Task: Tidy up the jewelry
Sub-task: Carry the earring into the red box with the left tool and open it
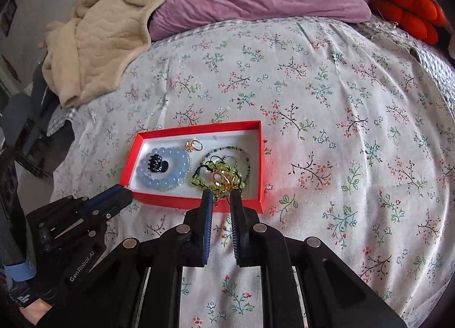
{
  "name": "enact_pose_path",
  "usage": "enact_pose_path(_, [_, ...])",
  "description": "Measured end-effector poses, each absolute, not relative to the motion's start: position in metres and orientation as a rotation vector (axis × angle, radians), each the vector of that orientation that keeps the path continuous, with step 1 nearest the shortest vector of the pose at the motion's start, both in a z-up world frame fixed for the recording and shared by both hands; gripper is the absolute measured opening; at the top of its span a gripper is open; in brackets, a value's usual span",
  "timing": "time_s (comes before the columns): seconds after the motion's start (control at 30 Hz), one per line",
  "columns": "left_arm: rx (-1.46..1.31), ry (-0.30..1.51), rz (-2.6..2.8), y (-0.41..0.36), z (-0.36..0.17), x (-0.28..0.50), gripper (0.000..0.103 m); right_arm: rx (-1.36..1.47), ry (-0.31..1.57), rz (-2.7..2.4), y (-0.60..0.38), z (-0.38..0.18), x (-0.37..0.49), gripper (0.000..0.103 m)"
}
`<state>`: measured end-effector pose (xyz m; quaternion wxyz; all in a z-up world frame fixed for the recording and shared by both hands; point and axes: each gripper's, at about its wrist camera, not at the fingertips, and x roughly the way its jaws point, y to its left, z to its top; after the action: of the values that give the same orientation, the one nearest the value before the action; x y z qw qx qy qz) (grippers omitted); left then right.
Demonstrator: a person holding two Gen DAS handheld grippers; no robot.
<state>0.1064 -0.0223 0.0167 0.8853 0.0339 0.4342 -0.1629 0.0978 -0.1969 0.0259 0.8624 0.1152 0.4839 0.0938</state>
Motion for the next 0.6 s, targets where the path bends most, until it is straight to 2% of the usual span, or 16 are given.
enact_pose_path(0.6, [0.04, 0.872, -0.32, -0.05, -0.003, 0.147, 0.005, 0.309, 1.003, 0.212, -0.197, 0.008, 0.146, 0.013])
